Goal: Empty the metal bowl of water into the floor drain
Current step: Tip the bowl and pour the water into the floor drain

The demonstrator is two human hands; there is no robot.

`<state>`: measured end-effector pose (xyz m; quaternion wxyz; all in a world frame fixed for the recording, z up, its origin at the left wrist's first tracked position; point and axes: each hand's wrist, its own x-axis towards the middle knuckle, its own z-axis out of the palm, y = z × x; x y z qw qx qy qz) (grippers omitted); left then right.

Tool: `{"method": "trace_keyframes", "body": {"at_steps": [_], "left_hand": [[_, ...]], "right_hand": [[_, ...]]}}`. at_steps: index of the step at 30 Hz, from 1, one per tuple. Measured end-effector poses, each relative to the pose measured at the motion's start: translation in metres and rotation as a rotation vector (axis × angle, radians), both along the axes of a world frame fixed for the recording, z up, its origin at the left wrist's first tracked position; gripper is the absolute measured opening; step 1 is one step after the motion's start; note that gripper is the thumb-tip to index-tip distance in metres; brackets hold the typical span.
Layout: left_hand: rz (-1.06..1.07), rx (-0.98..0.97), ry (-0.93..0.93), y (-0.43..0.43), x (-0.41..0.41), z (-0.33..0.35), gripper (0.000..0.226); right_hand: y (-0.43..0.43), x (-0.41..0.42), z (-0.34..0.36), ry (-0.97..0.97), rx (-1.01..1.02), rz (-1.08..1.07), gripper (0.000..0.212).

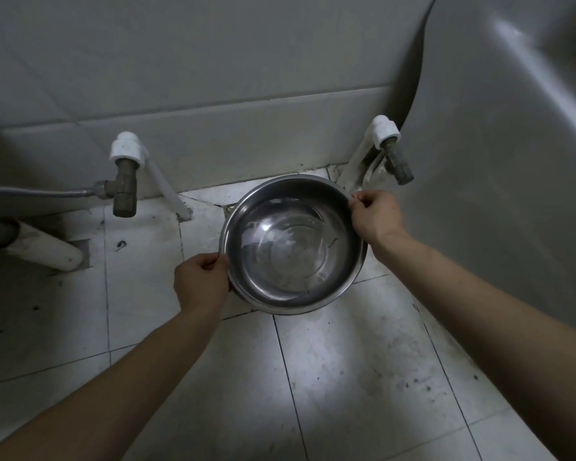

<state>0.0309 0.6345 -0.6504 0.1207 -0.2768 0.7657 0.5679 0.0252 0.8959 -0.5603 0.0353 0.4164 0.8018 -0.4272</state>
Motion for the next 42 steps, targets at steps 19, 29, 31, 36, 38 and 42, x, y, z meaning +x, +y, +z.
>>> {"method": "trace_keyframes", "body": {"at_steps": [19,29,31,36,38,42], "left_hand": [[0.042,0.071,-0.041,0.006,0.007,0.005,0.022],[0.078,0.125,-0.072,0.009,0.010,0.001,0.031],[0.081,0.126,-0.076,0.009,0.010,0.000,0.032],[0.090,0.138,-0.091,0.010,0.010,-0.001,0.033],[0.087,0.132,-0.093,0.010,0.010,-0.002,0.031],[0.087,0.130,-0.089,0.011,0.010,-0.002,0.029]], "right_hand": [[0.004,-0.006,0.001,-0.008,0.020,-0.010,0.023],[0.004,-0.006,0.001,0.003,0.049,0.005,0.022],[0.004,-0.006,0.001,0.005,0.039,0.004,0.022],[0.003,-0.009,0.001,0.017,0.045,0.017,0.021],[0.002,-0.009,0.001,0.023,0.053,0.011,0.021],[0.001,-0.010,0.003,0.021,0.044,0.012,0.023]]}}
